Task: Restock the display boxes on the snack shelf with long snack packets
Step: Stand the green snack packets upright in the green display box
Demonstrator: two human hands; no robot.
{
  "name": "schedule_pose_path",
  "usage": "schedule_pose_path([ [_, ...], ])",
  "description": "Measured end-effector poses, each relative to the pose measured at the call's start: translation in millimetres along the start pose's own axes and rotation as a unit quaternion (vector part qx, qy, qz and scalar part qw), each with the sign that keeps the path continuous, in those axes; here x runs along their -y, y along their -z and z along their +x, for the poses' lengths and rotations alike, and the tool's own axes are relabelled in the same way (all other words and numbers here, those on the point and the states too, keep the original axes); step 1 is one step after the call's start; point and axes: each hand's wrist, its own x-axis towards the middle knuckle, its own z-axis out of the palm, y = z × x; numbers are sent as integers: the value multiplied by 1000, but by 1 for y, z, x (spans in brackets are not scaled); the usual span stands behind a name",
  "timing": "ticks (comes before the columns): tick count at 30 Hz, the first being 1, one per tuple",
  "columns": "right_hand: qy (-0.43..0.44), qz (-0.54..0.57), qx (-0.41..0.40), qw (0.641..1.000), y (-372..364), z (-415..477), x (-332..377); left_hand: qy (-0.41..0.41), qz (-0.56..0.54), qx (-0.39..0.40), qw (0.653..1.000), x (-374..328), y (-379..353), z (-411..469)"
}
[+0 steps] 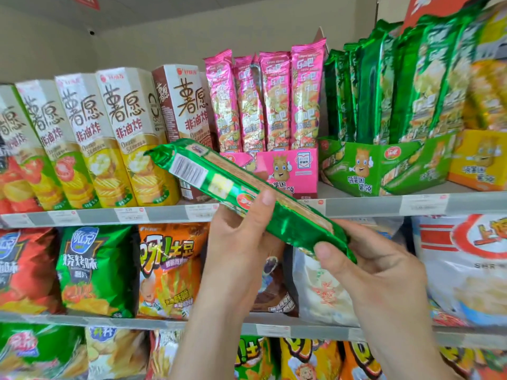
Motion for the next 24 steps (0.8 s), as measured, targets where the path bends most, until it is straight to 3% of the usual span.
schedule_pose_path([
  [6,-60,11,77,995,9,3,5,-42,-21,-29,998,-6,-5,4],
  [13,-34,33,-15,999,3,1,3,-14,25,-40,999,-4,-10,7],
  [16,60,-58,-95,992,1,-3,5,-34,155,-26,987,-7,-15,6],
  [18,173,-176,-117,962,2,-5,5,-18,192,11,981,-8,-20,1],
  [21,322,-308,-132,885,2,-7,-2,23,159,44,986,-6,-26,-6],
  [24,384,-334,-135,850,5,-7,-4,28,112,56,992,-9,-27,-5],
])
